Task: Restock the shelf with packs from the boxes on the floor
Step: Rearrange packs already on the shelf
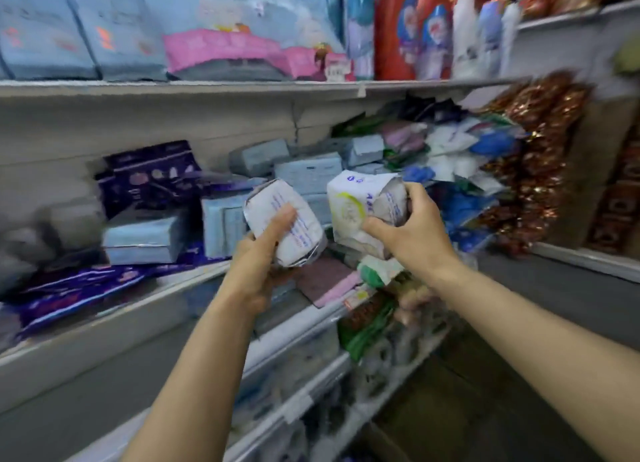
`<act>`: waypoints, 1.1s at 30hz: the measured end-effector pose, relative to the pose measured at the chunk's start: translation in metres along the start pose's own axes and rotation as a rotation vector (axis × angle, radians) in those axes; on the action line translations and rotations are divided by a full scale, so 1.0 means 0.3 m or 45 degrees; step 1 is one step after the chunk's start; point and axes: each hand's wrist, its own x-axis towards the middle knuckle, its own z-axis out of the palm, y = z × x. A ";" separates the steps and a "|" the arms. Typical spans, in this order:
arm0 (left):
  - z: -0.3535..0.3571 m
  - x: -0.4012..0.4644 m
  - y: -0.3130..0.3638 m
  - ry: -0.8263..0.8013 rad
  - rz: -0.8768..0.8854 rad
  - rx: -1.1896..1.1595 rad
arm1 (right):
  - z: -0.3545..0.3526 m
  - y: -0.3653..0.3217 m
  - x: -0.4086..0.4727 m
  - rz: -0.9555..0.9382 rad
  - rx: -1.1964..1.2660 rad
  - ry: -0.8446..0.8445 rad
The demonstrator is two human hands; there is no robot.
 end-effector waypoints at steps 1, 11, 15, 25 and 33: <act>0.074 0.007 -0.042 -0.038 -0.030 -0.026 | -0.075 0.045 0.003 0.030 -0.031 0.038; 0.722 0.116 -0.351 -0.275 -0.290 -0.027 | -0.656 0.410 0.073 0.230 -0.115 0.348; 0.903 0.218 -0.456 -0.348 -0.353 -0.004 | -0.780 0.546 0.128 0.298 -0.098 0.403; 1.350 0.676 -0.722 -0.398 -0.425 -0.046 | -1.047 0.965 0.540 0.389 -0.107 0.417; 1.599 1.045 -0.895 -0.349 -0.521 0.016 | -1.140 1.326 0.903 0.544 -0.016 0.338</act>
